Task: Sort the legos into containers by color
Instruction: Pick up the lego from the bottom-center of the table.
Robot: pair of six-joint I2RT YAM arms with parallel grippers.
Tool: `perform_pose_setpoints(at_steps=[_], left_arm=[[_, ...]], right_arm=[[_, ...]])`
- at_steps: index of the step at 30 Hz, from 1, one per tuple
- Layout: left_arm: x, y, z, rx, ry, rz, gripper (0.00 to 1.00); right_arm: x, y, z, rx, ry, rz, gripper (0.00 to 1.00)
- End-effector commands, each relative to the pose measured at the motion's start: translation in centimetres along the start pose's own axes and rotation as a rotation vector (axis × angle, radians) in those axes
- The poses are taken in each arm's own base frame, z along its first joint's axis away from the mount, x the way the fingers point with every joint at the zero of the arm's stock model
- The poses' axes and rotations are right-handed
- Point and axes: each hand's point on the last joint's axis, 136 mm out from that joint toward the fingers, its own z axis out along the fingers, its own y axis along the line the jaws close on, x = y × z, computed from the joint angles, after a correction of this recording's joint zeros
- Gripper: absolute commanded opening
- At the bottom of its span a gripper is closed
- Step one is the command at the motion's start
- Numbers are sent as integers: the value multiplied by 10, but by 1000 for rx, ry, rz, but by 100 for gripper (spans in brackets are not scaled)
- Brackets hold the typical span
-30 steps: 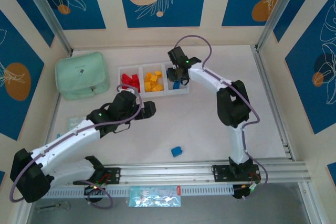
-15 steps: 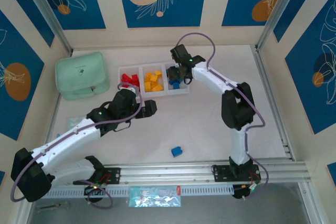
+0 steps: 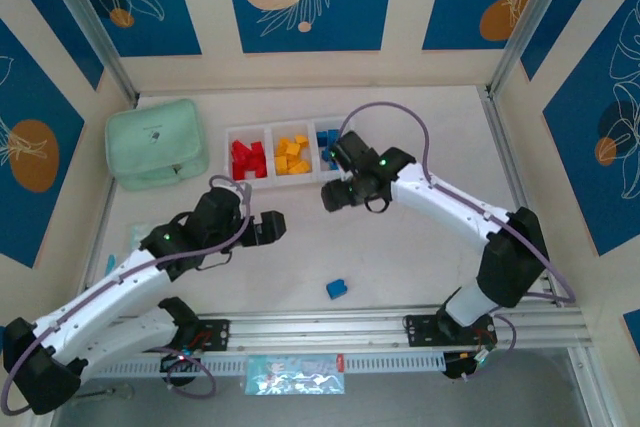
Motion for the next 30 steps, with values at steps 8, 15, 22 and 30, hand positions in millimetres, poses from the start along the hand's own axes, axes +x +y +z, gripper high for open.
perform_pose_setpoints(at_steps=[8,15,22,30], left_arm=[[43,31,-1,-14,83,-61,100],[49,32,-2,9,85,-58,99],[49,30,0,16,92,-67,99],[49,32,2,9,88,-74,99]], right_arm=[[123,42,1,14,240,28,81],[167,57,28,-26,329,71,84],[171,74,47,-71,348,41,85],[174,71,65,-18,364,26,75]])
